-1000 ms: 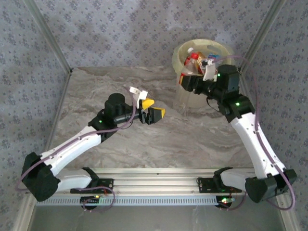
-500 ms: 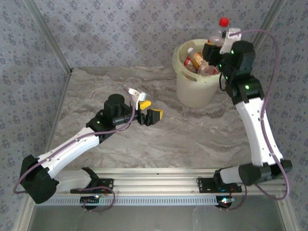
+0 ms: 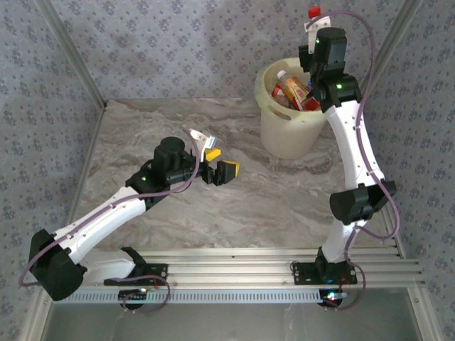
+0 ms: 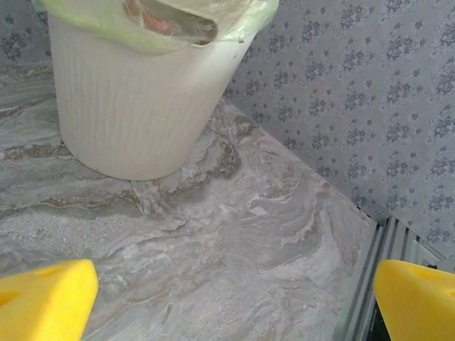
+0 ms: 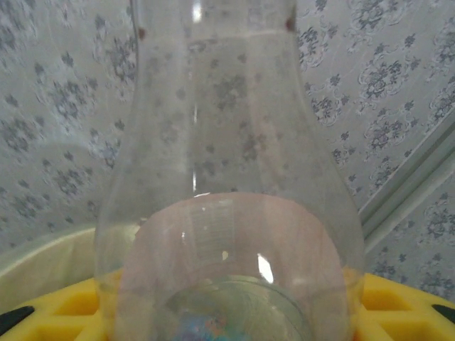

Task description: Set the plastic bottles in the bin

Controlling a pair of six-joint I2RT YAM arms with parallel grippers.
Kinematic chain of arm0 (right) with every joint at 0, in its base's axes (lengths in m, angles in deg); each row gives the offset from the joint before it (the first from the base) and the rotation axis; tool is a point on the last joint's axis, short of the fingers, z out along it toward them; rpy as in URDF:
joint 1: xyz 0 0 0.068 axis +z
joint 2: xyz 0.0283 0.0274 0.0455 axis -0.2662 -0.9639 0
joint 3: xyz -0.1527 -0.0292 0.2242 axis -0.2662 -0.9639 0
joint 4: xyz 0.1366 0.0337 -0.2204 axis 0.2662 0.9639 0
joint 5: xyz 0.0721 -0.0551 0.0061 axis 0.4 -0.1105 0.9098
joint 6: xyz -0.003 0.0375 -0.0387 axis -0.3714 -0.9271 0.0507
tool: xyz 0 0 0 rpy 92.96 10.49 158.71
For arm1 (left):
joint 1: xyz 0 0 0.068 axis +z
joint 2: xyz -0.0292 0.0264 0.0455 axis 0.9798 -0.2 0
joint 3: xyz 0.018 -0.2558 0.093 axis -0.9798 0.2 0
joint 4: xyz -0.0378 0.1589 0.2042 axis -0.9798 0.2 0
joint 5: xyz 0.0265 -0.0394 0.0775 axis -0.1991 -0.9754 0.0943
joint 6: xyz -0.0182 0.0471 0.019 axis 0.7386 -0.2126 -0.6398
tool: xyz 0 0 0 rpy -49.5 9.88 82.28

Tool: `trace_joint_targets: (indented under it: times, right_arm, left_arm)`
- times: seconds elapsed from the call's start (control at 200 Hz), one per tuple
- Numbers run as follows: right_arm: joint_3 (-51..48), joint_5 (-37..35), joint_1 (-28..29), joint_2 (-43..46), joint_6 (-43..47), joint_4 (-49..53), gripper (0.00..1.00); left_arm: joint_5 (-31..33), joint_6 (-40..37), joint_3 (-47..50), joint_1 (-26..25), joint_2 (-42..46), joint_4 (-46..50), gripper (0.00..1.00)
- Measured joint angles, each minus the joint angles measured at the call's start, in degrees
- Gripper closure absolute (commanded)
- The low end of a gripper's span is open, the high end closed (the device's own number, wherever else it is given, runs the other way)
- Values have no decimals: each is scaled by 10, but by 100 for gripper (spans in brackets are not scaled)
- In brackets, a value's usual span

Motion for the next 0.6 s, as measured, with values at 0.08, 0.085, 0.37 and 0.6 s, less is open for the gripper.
trace_joint_targets:
  times: [0.08,0.085,0.37,0.6]
  right_arm:
    - [25,-2,0,-24,22,29,44]
    - [26,-2,0,-24,23,31,44]
    - [39,28,-6,-58,62,130,42]
    - [47,63,-12,-61,60,164,27]
  left_arm:
    - [0,0,-5,0,-4,4,0]
    - [0,-1,-6,0,-5,4,0]
    - [0,-7,-13,2,-23,16,0]
    - [-1,-6,-16,3,-24,19,0]
